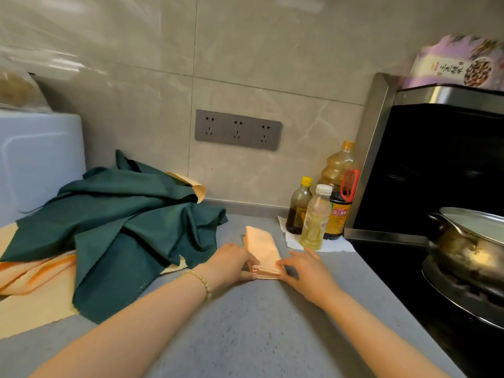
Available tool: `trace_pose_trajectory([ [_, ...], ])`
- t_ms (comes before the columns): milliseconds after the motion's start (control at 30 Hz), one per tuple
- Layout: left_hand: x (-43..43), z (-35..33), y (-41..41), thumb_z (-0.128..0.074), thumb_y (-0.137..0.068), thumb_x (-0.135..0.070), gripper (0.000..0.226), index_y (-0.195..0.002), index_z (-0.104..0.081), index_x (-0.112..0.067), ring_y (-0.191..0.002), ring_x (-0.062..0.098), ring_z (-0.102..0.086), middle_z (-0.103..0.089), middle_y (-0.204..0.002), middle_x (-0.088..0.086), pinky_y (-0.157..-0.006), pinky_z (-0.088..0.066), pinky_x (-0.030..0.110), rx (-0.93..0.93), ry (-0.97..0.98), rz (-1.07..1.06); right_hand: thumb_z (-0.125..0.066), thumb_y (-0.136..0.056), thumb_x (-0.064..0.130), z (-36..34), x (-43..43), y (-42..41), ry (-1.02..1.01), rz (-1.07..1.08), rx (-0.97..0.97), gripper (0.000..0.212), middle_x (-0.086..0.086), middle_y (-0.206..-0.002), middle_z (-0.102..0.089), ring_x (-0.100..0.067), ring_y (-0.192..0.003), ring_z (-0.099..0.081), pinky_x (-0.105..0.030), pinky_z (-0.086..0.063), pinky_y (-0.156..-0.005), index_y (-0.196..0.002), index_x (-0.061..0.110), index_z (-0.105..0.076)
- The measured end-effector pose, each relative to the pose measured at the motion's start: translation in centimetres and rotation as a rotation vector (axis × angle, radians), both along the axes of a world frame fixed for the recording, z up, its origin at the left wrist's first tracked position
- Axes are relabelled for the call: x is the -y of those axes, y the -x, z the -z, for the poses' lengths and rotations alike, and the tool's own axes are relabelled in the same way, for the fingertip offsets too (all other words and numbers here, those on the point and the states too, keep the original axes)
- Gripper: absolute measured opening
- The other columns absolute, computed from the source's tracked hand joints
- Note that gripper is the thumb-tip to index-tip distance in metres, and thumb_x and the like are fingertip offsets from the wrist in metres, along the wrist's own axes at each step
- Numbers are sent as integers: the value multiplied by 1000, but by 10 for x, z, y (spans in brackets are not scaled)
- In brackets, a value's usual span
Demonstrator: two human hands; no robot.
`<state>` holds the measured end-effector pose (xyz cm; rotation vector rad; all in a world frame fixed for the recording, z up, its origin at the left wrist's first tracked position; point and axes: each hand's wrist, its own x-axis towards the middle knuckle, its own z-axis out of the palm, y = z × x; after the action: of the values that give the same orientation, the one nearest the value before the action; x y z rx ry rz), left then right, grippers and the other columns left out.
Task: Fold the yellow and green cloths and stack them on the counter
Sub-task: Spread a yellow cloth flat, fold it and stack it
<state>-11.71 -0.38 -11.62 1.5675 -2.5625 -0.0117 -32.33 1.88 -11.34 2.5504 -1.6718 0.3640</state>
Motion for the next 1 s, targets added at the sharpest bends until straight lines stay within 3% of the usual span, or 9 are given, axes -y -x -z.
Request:
trace_pose_trajectory([
  [167,67,3,14,-55,-94,-40,44,-135,-53,-26,-128,26,-44,-59,-128,4,-108,-24,32,-38,-26,-31,-47,-97,34,-4,58,5,98,18,-74,28,-2,-125,-62,-16,-132,-40,-24,-5,-115,-115,28,-67],
  [333,113,4,20,-52,-95,-39,43,-136,-52,-25,-124,24,-48,-61,-127,3,-111,-19,34,-47,-19,-52,-41,-100,26,5,102,3,144,49,-104,31,-5,-130,-59,-14,-136,-37,-24,-4,-116,-119,26,-65],
  [433,127,5,22,-51,-96,-39,42,-136,-52,-25,-123,23,-48,-61,-126,4,-112,-18,34,-55,-15,-55,-43,-100,22,12,119,5,154,87,-132,30,-6,-132,-57,-18,-130,-42,-25,-17,-113,-121,26,-64],
  [533,131,8,23,-48,-97,-41,44,-138,-49,-26,-130,24,-42,-55,-133,7,-115,-14,36,-20,1,-73,-45,-99,24,17,124,3,158,110,-155,27,1,-106,-65,-19,-101,-52,-28,-41,-89,-115,26,-66],
  [600,124,8,22,-46,-97,-43,45,-138,-48,-26,-134,24,-38,-53,-136,9,-116,-12,36,6,6,-63,-45,-98,22,17,122,1,202,102,-108,25,0,-99,-66,-20,-95,-53,-28,-42,-86,-108,26,-68],
  [667,110,1,17,-43,-98,-46,46,-138,-46,-25,-138,22,-31,-50,-139,8,-116,-8,36,56,50,-28,-46,-96,20,12,116,-4,248,61,-33,24,0,-103,-66,-20,-101,-55,-29,-38,-97,-105,24,-68],
  [733,92,-16,-2,-40,-98,-47,49,-142,-41,-25,-143,18,-23,-45,-145,4,-117,-3,35,119,162,0,-48,-94,22,0,106,-16,260,18,-1,28,3,-122,-61,-17,-118,-51,-30,-26,-108,-119,23,-62],
  [900,53,-73,-90,-42,-98,-43,48,-141,-41,-23,-139,19,-29,-46,-144,-3,-115,-12,33,132,460,-45,-53,-93,26,-46,86,-70,220,-81,159,40,7,-135,-51,-15,-127,-43,-25,-23,-105,-132,24,-49],
  [1000,42,-93,-151,-48,-95,-42,54,-144,-37,-23,-136,20,-33,-40,-147,-2,-116,-15,35,129,470,-211,-52,-95,29,-71,80,-115,205,-160,200,39,6,-136,-51,-16,-127,-43,-25,-26,-104,-133,23,-48],
])
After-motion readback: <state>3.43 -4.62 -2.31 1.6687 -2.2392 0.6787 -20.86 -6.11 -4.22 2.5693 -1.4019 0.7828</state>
